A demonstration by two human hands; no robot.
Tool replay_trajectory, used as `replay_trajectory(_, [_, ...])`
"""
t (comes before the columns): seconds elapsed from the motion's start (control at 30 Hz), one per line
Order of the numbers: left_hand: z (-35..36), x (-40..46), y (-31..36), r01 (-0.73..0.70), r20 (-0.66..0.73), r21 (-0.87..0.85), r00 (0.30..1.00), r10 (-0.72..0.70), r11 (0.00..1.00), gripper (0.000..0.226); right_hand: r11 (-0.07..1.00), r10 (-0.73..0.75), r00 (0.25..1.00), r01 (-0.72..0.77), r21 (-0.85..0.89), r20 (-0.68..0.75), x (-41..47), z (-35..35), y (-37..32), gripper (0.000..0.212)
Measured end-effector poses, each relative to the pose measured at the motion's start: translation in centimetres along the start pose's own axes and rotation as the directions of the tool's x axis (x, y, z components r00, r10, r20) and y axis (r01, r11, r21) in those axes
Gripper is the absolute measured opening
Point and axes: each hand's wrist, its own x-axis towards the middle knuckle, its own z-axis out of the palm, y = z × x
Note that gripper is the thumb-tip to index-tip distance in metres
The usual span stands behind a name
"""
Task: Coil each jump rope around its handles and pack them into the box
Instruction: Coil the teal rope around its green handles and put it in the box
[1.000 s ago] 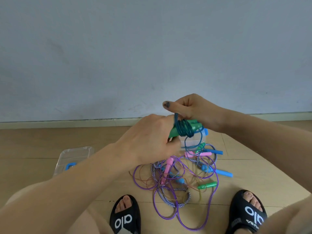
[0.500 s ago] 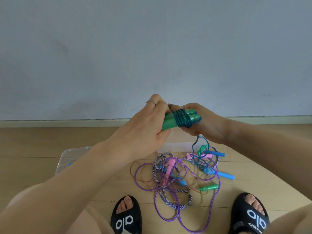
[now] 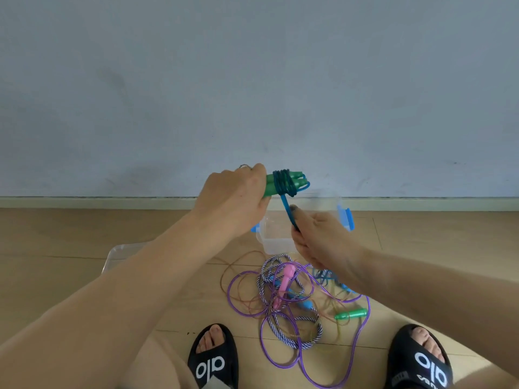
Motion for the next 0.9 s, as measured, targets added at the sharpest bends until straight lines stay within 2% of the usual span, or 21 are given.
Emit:
replay_trajectory(0.13, [1.5,0.7,0.5,0.024,0.064,0.035,0.998,-0.027,0.999,0.017,0.939,-0.142,0.986,0.108,-0.327,-0.083,-0.9,-0.3,0.1,0.05])
replay_trajectory(0.23, [2.3,0.7,0.9,0.008,0.127,0.096,0.992,-0.02,0.995,0.012,0.731,-0.291,0.956,0.192,-0.655,-0.045,-1.5,-0.4,-0.1,0.048])
replay_trajectory(0.3, [2.5,0.4,1.3,-0.012,0.168,0.122,0.986,-0.009,0.992,0.015,0.618,-0.376,0.926,0.235,-0.75,-0.02,-1.7,-0.6,-0.9,0.048])
replay_trajectory(0.37, [3.1,0.3,1.7,-0.056,0.161,0.149,0.986,0.032,0.987,0.016,0.57,-0.421,0.907,0.268,-0.777,0.004,-1.4,-1.4,-1.9,0.048])
replay_trajectory(0.47, [3.1,-0.3,2.4,-0.157,0.161,0.183,0.979,0.128,0.97,0.009,0.561,-0.485,0.874,0.31,-0.768,-0.002,-0.9,-3.1,-3.2,0.05])
replay_trajectory(0.53, [2.8,-0.9,3.1,-0.25,0.204,0.247,0.958,0.202,0.936,0.024,0.554,-0.519,0.855,0.344,-0.758,0.008,-0.5,-3.8,-3.9,0.053])
replay_trajectory(0.63, [1.7,-1.7,3.9,-0.315,0.195,0.204,0.941,0.277,0.927,0.021,0.578,-0.519,0.855,0.355,-0.735,0.005,0.6,-4.8,-4.6,0.059])
replay_trajectory(0.67, [1.2,-1.8,4.0,-0.314,0.165,0.201,0.945,0.284,0.928,0.026,0.6,-0.508,0.861,0.356,-0.716,0.003,1.1,-5.2,-4.8,0.06])
replay_trajectory(0.77, [1.2,-2.0,3.8,-0.338,0.051,0.102,0.941,0.334,0.936,0.037,0.65,-0.48,0.875,0.4,-0.646,0.059,2.1,-6.1,-5.1,0.06])
replay_trajectory(0.83, [0.5,-2.7,4.5,-0.383,0.05,0.016,0.923,0.382,0.924,0.033,0.678,-0.443,0.883,0.441,-0.588,0.152,2.4,-6.4,-5.0,0.06])
replay_trajectory(0.9, [0.4,-3.4,4.7,-0.364,-0.04,-0.083,0.931,0.362,0.928,0.024,0.736,-0.392,0.895,0.444,-0.511,0.214,2.4,-6.4,-4.8,0.061])
